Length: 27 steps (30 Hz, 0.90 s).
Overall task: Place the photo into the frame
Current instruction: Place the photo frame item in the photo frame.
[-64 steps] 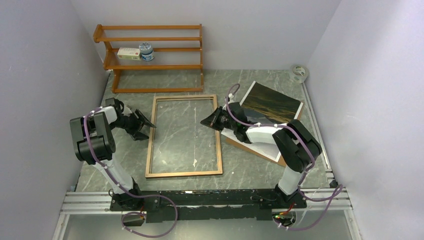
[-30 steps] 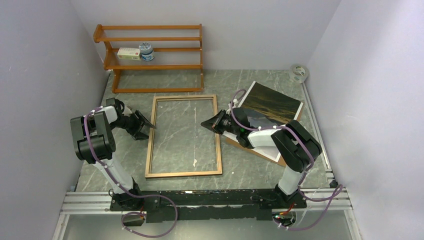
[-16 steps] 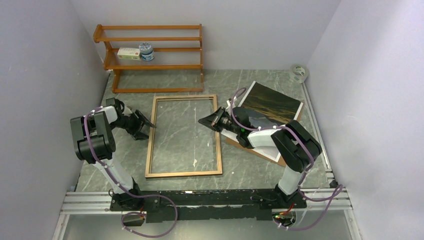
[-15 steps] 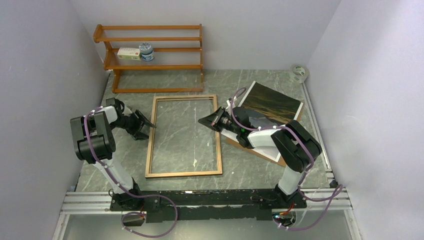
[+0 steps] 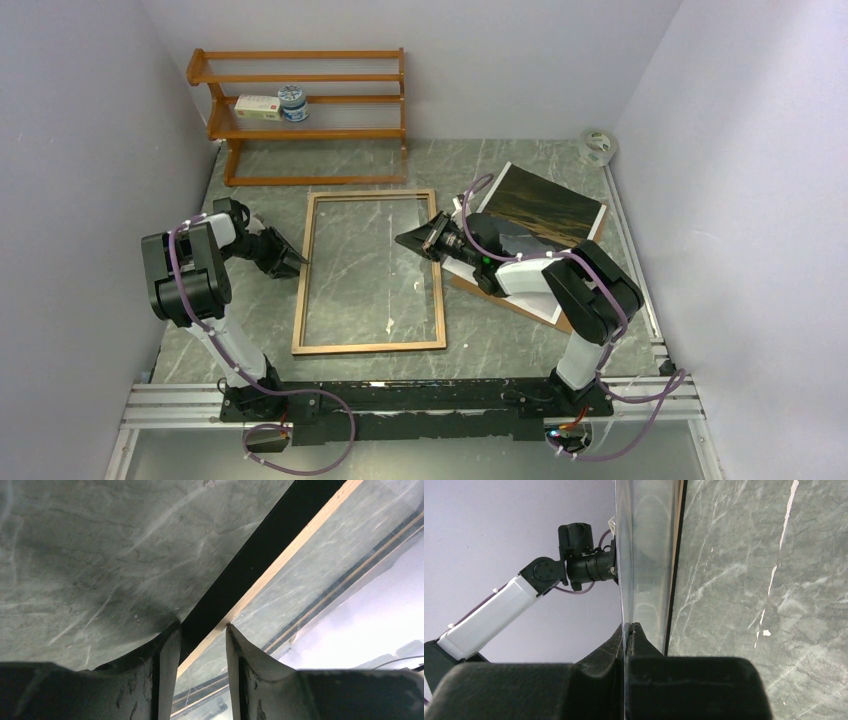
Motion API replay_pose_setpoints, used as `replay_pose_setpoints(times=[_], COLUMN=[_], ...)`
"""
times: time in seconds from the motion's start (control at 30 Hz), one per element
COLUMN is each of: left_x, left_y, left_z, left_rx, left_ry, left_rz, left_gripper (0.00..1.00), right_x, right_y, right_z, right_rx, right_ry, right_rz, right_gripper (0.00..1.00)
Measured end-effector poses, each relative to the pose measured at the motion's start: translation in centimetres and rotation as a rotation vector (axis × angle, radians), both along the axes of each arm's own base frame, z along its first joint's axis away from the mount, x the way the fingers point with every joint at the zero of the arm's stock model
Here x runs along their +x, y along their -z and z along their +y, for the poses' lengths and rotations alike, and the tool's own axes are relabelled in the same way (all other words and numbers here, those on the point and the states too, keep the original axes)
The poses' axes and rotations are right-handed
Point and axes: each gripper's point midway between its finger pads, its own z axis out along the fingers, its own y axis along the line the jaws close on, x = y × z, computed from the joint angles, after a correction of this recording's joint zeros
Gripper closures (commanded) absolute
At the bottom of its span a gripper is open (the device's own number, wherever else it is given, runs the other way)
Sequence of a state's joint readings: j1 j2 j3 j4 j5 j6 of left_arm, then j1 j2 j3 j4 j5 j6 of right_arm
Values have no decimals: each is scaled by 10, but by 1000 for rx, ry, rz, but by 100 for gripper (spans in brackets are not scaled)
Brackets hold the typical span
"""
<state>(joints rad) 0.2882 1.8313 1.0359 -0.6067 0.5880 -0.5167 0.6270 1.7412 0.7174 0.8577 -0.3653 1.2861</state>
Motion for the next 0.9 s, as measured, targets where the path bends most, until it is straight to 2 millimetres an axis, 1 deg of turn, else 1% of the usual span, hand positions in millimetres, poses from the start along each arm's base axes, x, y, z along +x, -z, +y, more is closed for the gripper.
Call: replay_pose_setpoints(times=[0.3,0.4,0.6,0.7,0.73,0.8,0.9], left_x=[0,0,1,1,1,1,1], left_y=[0,0,-1,-1,-2,-2,-2], left_z=[0,1,1,0,0,1,1], left_rx=[2,0,-6,-8,-8,-8,-7], left_ry=[1,1,2,2,2,2,2], left_rz=[-1,-4,-9,-10,-11,-10,-9], left_gripper=[65,69,70,69,69,69,67], right_x=[3,4,8,8,9,9,8], right_y=[9,8,0,4,6,10,16], right_z=[-1,0,5,5,5,4,2], right_rx=[-2,2,15,6,0,-9,-24], right_ry=[9,10,-1,0,1,5,11], right_rz=[33,37,24,35,38,46,53], right_gripper=[100,100,100,100,98,89,80])
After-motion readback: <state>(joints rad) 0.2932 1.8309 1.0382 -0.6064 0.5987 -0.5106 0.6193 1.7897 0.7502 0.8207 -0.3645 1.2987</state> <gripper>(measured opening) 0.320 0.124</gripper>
